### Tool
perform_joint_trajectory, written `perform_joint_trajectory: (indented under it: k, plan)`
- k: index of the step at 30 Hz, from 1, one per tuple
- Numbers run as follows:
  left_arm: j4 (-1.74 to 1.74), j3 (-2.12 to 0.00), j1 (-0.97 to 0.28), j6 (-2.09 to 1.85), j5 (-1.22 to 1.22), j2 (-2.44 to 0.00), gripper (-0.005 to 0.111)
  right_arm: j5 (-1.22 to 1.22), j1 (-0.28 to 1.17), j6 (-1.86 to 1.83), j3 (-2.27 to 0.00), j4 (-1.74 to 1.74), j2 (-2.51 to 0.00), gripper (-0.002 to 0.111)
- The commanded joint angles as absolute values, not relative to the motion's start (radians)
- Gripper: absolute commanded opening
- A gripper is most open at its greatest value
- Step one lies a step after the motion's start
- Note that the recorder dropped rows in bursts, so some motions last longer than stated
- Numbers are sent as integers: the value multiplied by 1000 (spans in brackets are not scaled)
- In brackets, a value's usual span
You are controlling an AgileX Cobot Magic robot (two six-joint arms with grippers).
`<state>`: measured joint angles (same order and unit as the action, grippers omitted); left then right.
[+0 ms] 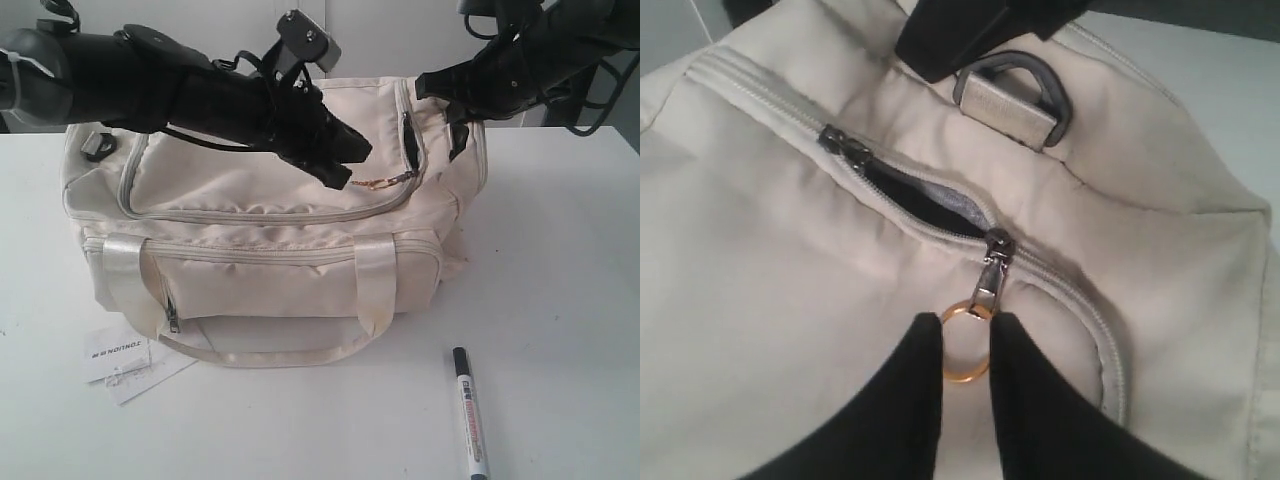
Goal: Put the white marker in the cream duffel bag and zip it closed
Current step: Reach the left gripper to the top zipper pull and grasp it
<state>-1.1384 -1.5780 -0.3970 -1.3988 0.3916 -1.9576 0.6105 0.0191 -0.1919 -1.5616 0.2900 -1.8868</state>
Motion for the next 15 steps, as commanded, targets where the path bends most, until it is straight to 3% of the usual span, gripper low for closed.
perform_joint_trajectory:
  k: [1,6,15]
  plan:
    - [-1204,-1598,-424,-1553,379,-1994,38,621,12,-203,-1563,294,-1876,0]
    - [-1215,-1606,-458,-1674,329,-2024,48,621,12,-203,-1563,294,-1876,0]
    - [-1241,-1608,-490,-1686,214,-2066,50,623,12,-205,-1563,295,-1876,0]
